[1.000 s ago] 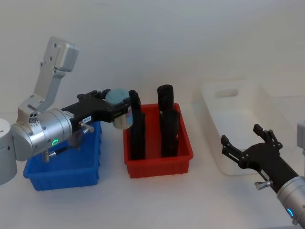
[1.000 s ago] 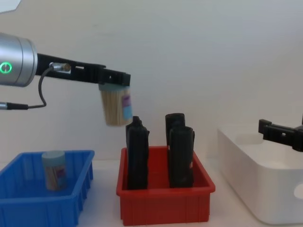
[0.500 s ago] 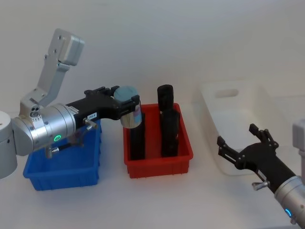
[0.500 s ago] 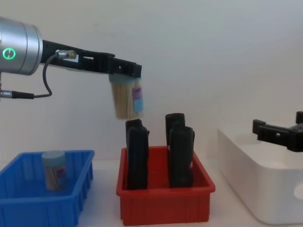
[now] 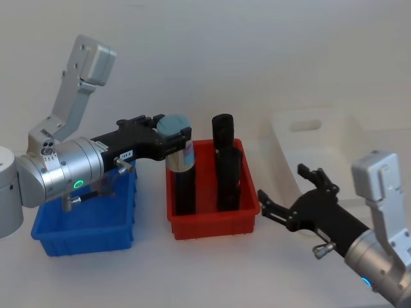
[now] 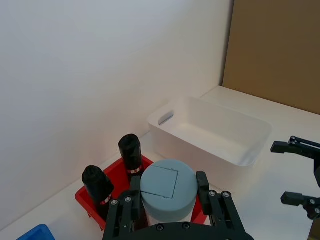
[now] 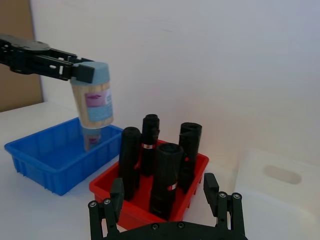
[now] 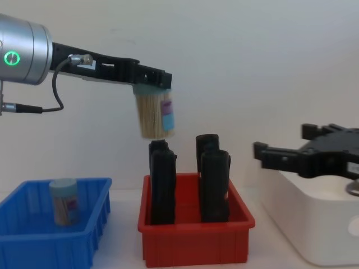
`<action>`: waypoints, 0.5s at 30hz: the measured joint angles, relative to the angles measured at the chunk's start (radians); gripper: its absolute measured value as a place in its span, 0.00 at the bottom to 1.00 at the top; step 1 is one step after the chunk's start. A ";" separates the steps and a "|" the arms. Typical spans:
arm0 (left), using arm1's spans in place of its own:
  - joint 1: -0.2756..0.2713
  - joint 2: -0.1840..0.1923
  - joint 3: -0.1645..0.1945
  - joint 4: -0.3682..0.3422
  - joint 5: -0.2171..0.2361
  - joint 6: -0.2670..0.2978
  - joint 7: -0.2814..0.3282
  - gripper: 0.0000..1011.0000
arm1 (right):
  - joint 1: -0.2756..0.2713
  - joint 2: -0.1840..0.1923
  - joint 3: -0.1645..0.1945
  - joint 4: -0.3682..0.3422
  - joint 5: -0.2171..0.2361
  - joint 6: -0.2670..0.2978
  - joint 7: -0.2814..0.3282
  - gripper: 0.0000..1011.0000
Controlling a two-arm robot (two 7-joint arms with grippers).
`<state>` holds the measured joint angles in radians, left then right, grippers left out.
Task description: Pick the cotton swabs from the blue box and place them into the white box.
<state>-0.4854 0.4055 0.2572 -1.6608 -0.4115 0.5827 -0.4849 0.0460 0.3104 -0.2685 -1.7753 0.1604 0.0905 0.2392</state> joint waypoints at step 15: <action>-0.002 0.000 0.000 -0.002 -0.001 0.003 -0.005 0.66 | 0.114 -0.075 -0.049 0.066 -0.135 0.031 0.124 0.99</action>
<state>-0.4871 0.4055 0.2574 -1.6628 -0.4122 0.5860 -0.4900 0.1600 0.2353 -0.3171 -1.7095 0.0253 0.1219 0.3637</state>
